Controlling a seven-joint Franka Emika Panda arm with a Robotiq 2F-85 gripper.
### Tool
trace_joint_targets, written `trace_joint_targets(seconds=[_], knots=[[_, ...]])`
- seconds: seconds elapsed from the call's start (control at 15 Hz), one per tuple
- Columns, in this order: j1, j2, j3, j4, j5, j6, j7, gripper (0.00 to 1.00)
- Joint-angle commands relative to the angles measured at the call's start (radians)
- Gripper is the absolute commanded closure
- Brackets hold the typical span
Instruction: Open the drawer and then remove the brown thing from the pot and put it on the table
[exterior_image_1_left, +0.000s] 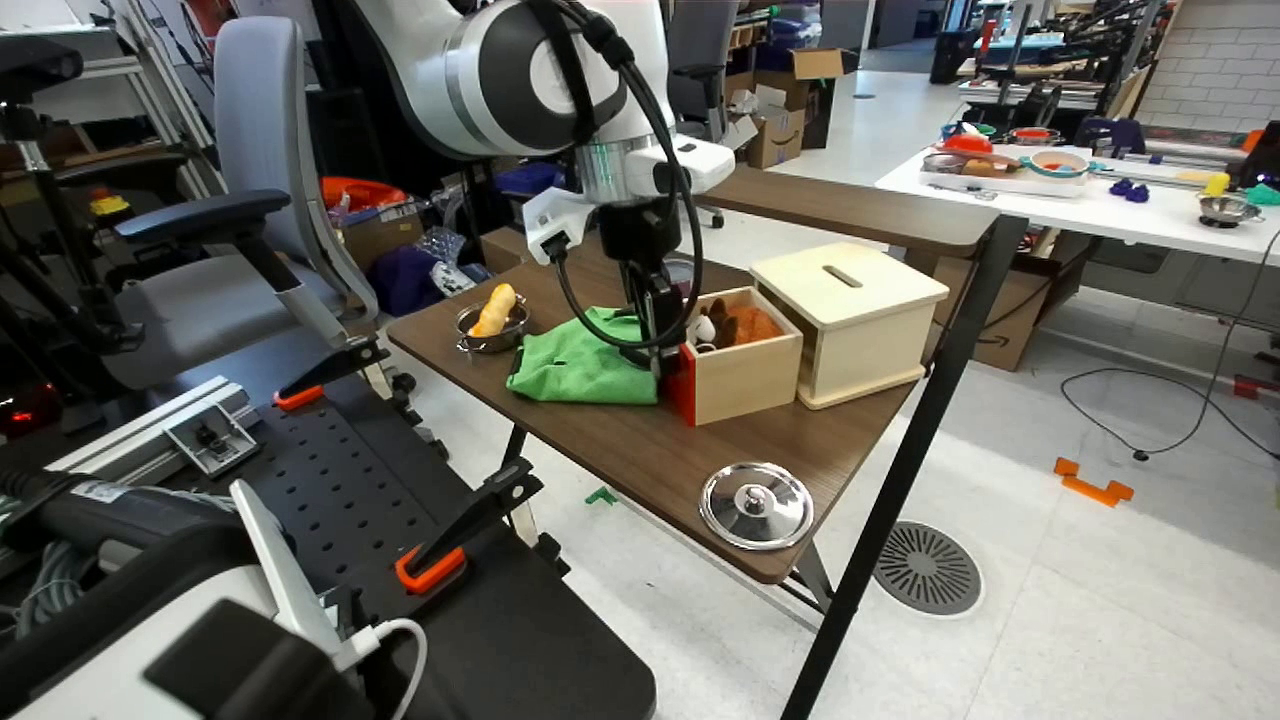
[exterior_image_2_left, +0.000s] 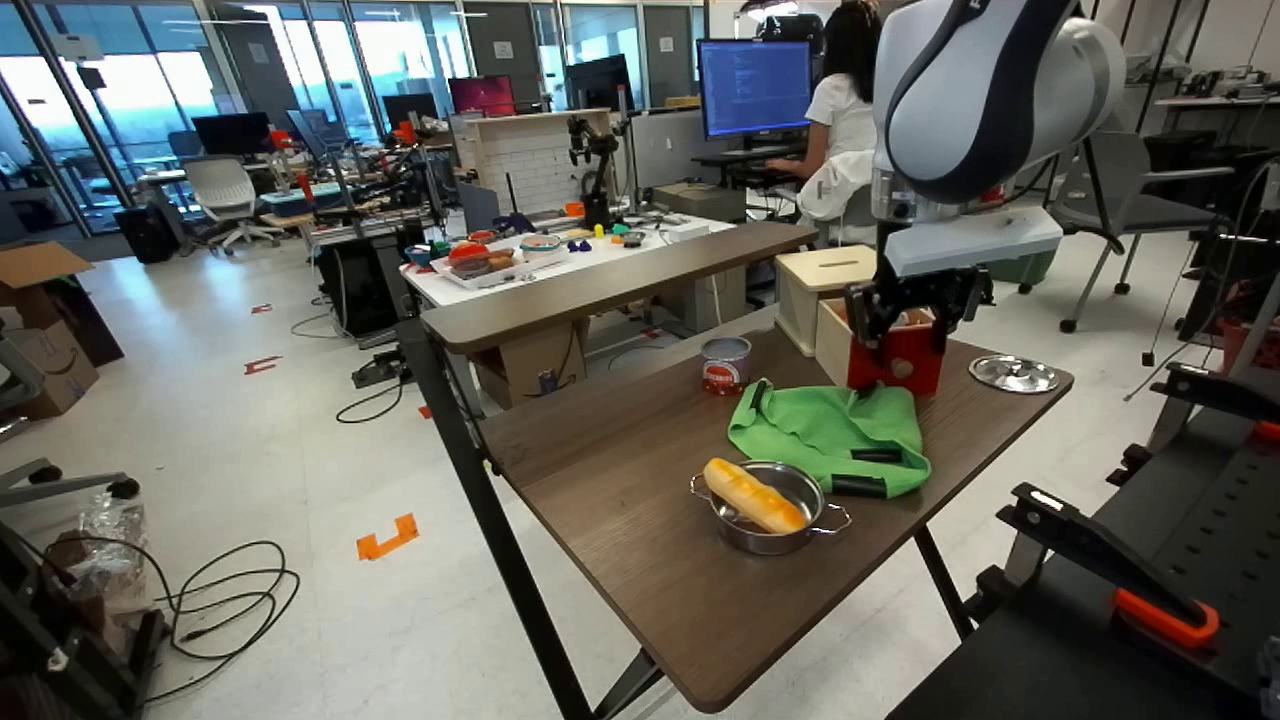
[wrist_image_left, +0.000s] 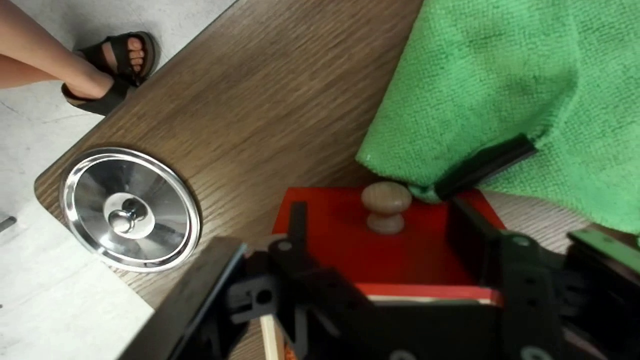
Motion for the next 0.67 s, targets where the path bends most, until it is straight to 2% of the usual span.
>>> trace_joint_targets(seconds=[0.0, 0.27, 0.6], knots=[[0.017, -0.072, -0.040, -0.031, -0.017, -0.036, 0.023, 0.00], [0.007, -0.159, -0.056, -0.059, -0.028, -0.081, 0.030, 0.00], [-0.021, -0.293, 0.031, -0.070, 0.006, -0.140, 0.009, 0.00]])
